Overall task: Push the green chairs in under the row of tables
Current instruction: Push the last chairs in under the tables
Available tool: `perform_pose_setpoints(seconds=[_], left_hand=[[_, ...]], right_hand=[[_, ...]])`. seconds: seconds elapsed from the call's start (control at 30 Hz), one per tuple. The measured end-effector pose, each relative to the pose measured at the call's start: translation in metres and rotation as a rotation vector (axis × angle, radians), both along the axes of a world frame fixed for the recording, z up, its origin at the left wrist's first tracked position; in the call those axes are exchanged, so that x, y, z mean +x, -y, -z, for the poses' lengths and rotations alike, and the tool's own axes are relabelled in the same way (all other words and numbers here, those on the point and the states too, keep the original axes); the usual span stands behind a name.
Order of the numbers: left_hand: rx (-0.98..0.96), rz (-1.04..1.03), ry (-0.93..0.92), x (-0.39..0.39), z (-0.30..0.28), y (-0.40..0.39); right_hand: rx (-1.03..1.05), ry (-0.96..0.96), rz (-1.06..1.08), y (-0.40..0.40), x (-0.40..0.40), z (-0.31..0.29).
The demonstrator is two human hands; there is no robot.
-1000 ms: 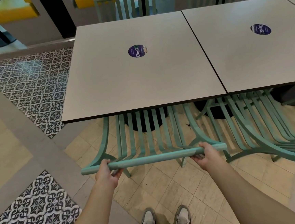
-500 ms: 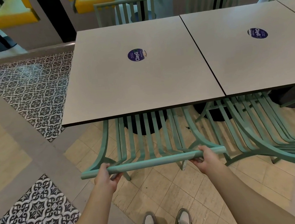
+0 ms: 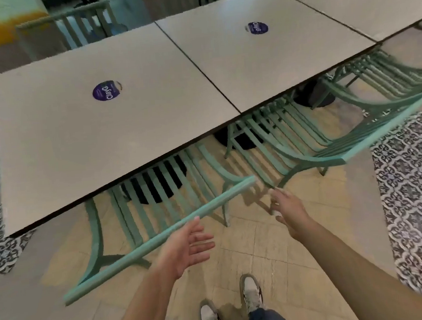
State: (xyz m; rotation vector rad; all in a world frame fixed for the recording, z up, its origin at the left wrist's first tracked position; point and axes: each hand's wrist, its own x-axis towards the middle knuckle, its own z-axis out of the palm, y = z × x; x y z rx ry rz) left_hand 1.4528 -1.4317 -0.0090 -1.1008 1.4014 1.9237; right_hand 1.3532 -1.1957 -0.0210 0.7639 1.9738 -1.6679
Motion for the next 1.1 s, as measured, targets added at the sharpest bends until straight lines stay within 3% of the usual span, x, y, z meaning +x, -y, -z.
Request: perform_pose_setpoints(seconds=[0.1,0.23,0.33,0.53,0.67,0.8,1.1], left_hand=[[-0.152,0.237,-0.118,-0.035,-0.015,-0.056],[-0.553,0.641,-0.413,-0.070,-0.028,-0.125],[-0.821,0.869,-0.582,-0.102,-0.046,-0.182],[-1.130,1.042,-0.796,-0.164,-0.065,-0.313],[-1.407,1.146,-0.824,-0.197,-0.057,-0.390],[-1.487,1.177,-0.819,-0.227,-0.051,-0.437],[-1.447,1.095,-0.695,-0.312,0.009,-0.482]], right_hand=[[0.241,-0.138,-0.037,-0.069,0.021,-0.012],[0.629,-0.230,-0.198,-0.157,0.029,-0.024],[0.792,-0.336,-0.290,-0.223,0.015,-0.035],[0.937,-0.520,-0.453,-0.339,-0.043,-0.060],[1.015,-0.592,-0.559,-0.403,-0.076,-0.067],[1.049,-0.594,-0.661,-0.441,-0.122,-0.066],[1.087,-0.610,-0.906,-0.467,-0.250,-0.026]])
